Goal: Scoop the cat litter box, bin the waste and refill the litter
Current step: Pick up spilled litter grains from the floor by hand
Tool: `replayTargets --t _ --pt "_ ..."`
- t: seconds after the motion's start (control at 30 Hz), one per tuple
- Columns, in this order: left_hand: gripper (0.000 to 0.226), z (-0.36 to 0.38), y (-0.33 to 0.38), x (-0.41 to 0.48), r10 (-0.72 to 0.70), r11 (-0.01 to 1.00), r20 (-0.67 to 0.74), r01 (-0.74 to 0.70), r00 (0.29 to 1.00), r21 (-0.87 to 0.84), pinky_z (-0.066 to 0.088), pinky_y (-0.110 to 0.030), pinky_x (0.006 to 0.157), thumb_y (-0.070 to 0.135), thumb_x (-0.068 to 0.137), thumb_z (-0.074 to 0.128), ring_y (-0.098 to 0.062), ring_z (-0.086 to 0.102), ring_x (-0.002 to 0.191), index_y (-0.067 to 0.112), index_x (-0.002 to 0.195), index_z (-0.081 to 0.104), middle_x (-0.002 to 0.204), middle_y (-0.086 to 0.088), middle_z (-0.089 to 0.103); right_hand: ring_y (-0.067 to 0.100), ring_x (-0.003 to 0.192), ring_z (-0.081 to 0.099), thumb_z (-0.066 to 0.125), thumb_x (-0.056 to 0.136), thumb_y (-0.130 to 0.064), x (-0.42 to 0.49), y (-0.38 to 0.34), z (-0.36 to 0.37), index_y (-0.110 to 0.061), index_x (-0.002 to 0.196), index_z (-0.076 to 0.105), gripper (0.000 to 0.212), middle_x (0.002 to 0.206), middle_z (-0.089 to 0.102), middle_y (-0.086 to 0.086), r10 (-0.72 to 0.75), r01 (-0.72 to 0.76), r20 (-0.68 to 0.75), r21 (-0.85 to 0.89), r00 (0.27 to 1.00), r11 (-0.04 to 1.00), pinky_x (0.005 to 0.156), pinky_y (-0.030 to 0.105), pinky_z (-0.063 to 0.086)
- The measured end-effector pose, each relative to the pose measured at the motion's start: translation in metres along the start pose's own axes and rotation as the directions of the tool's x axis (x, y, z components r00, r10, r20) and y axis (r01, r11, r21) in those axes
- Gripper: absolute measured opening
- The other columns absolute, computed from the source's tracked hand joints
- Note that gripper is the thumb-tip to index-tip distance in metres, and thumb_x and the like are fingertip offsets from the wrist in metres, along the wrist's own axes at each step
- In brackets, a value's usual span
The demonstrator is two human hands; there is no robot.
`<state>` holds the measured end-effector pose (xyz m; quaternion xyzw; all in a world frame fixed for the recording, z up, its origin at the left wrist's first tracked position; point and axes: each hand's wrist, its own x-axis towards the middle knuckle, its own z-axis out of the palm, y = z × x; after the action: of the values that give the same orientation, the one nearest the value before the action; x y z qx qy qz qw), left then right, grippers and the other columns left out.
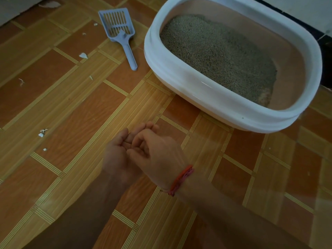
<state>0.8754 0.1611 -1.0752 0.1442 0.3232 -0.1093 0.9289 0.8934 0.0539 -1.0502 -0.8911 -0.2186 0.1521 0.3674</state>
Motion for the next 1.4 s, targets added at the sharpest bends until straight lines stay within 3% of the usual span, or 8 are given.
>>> replayTargets --t 0.13,0.23,0.3,0.4,0.5,0.93,1.23,1.4 --pt "0.056 0.001 0.005 0.001 0.03 0.999 -0.033 -0.031 0.999 -0.028 0.056 -0.044 0.088 0.031 0.104 0.03 -0.027 0.07 0.105 -0.003 0.099 0.074 0.112 -0.014 0.072 0.006 0.068 0.059 0.061 0.091 -0.038 0.0 0.003 -0.001 -0.028 0.094 0.061 0.011 0.07 0.06 -0.011 -0.035 0.034 -0.034 -0.003 0.999 0.999 0.063 0.031 0.054" --pt "0.057 -0.002 0.015 0.0 0.092 0.993 -0.081 -0.098 0.992 -0.065 0.057 -0.043 0.087 0.028 0.103 0.032 -0.029 0.071 0.103 -0.005 0.094 0.076 0.116 -0.017 0.071 0.001 0.068 0.055 0.061 0.091 -0.038 0.001 0.018 -0.012 -0.031 0.095 0.066 0.009 0.069 0.057 -0.018 0.04 -0.051 -0.15 -0.066 0.988 0.997 0.064 0.02 0.049" --pt "0.058 -0.007 0.024 -0.002 0.137 0.988 -0.121 -0.144 0.983 -0.054 0.058 -0.042 0.085 0.027 0.104 0.031 -0.029 0.071 0.102 -0.005 0.09 0.077 0.115 -0.016 0.071 0.0 0.073 0.054 0.058 0.094 -0.037 0.007 0.038 -0.021 -0.031 0.096 0.067 0.011 0.069 0.052 -0.022 0.14 -0.159 -0.185 -0.092 0.973 0.983 0.071 0.023 0.052" --pt "0.059 -0.014 0.034 -0.006 0.173 0.983 -0.149 -0.181 0.974 -0.044 0.058 -0.04 0.086 0.027 0.104 0.029 -0.028 0.071 0.103 -0.004 0.09 0.077 0.115 -0.015 0.071 0.007 0.091 0.059 0.054 0.097 -0.038 0.018 0.066 -0.03 -0.032 0.102 0.066 0.015 0.092 0.064 -0.016 0.284 -0.304 -0.147 -0.14 0.948 0.942 0.081 0.031 0.054" --pt "0.06 -0.017 0.041 -0.009 0.193 0.978 -0.167 -0.204 0.967 -0.051 0.057 -0.038 0.089 0.026 0.104 0.029 -0.027 0.071 0.103 -0.003 0.087 0.078 0.114 -0.014 0.072 0.01 0.097 0.061 0.055 0.096 -0.036 0.028 0.078 -0.031 -0.031 0.103 0.069 0.016 0.101 0.068 -0.013 0.287 -0.313 -0.166 -0.162 0.943 0.936 0.083 0.029 0.052" --pt "0.061 -0.023 0.048 -0.012 0.222 0.97 -0.166 -0.234 0.961 -0.059 0.055 -0.039 0.087 0.027 0.105 0.028 -0.027 0.071 0.103 -0.002 0.088 0.078 0.114 -0.014 0.072 0.009 0.093 0.061 0.053 0.097 -0.036 0.041 0.078 -0.017 -0.033 0.1 0.069 0.017 0.097 0.069 -0.012 0.247 -0.265 -0.102 -0.262 0.964 0.928 0.08 0.03 0.054" --pt "0.059 -0.02 0.046 -0.015 0.216 0.973 -0.157 -0.226 0.964 -0.046 0.057 -0.038 0.089 0.028 0.105 0.027 -0.027 0.071 0.103 -0.003 0.094 0.076 0.114 -0.014 0.072 0.016 0.065 0.059 0.038 0.101 -0.034 0.044 0.072 -0.016 -0.019 0.097 0.059 0.026 0.073 0.062 -0.003 0.197 -0.184 -0.02 -0.454 0.98 0.872 0.063 0.037 0.054" --pt "0.061 -0.017 0.038 -0.017 0.201 0.978 -0.147 -0.208 0.969 -0.035 0.058 -0.039 0.086 0.029 0.105 0.028 -0.028 0.071 0.103 -0.004 0.091 0.077 0.115 -0.015 0.071 0.016 0.06 0.057 0.034 0.101 -0.036 0.04 0.065 -0.015 -0.021 0.093 0.054 0.026 0.069 0.06 -0.003 0.217 -0.202 -0.011 -0.417 0.976 0.886 0.058 0.037 0.053"
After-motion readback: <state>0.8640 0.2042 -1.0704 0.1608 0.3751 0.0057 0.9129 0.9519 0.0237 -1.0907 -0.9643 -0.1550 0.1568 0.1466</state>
